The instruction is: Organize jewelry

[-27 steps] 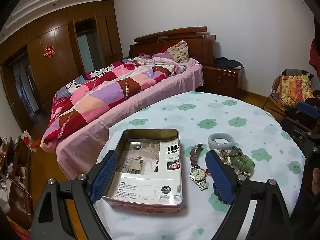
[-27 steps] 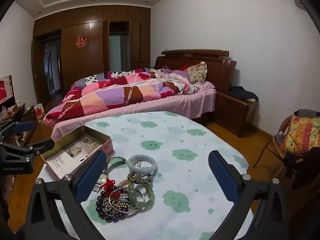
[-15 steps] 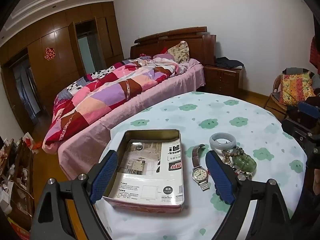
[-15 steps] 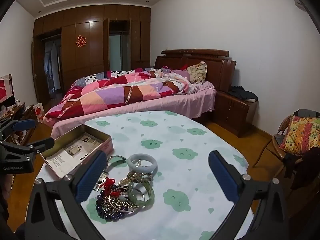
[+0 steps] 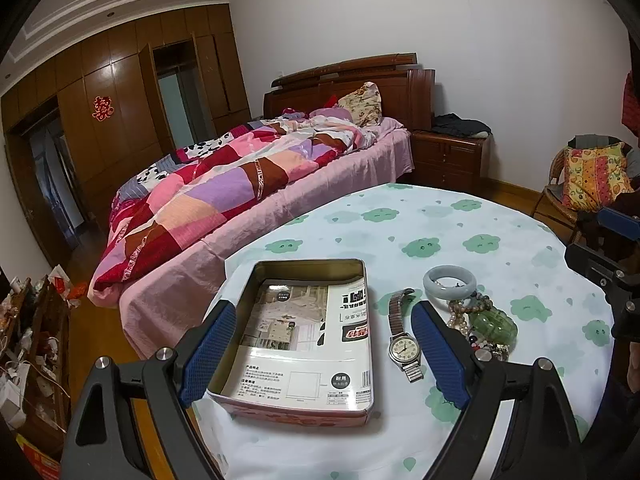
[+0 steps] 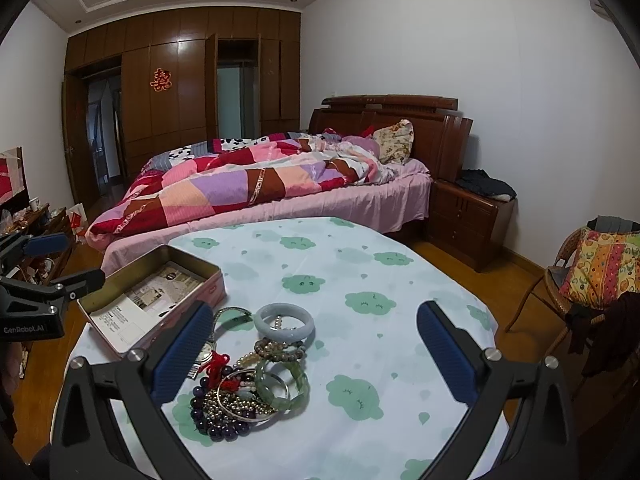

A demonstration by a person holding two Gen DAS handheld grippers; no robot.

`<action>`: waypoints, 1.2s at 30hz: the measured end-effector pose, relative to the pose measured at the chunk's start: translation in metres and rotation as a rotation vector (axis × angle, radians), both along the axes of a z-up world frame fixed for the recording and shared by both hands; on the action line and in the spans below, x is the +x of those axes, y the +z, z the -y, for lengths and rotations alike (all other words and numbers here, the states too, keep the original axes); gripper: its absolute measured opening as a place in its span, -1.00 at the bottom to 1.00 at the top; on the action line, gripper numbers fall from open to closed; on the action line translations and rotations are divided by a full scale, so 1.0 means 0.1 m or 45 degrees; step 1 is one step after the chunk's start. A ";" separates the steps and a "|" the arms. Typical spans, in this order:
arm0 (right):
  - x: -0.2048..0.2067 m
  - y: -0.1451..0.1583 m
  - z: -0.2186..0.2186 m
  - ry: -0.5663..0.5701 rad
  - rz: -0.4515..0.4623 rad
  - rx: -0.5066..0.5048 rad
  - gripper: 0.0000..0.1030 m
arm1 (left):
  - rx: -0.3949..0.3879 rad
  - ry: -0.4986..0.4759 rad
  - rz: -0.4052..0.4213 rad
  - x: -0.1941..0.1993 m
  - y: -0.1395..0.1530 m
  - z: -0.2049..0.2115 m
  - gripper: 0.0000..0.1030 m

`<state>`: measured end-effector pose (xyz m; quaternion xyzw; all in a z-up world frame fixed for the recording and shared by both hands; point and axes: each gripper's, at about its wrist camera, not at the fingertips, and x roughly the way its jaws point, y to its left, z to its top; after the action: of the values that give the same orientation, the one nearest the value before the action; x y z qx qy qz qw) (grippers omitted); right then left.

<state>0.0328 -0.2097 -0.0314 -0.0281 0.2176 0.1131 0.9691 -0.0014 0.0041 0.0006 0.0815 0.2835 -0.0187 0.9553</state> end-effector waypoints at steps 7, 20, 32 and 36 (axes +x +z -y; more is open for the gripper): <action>0.00 0.00 0.01 0.004 -0.002 -0.001 1.00 | 0.003 -0.001 0.000 0.00 0.00 0.02 0.73; 0.01 0.00 0.01 0.004 -0.005 0.000 1.00 | 0.003 0.005 -0.003 0.01 -0.02 -0.01 0.73; 0.01 -0.02 -0.01 0.004 -0.006 -0.001 1.00 | 0.005 0.005 -0.004 0.02 -0.03 -0.02 0.73; 0.01 -0.02 -0.01 0.004 -0.010 0.000 1.00 | 0.007 0.004 -0.005 0.02 -0.03 -0.01 0.73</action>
<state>0.0343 -0.2091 -0.0336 -0.0280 0.2215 0.1148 0.9680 0.0007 0.0050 -0.0028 0.0836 0.2856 -0.0166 0.9546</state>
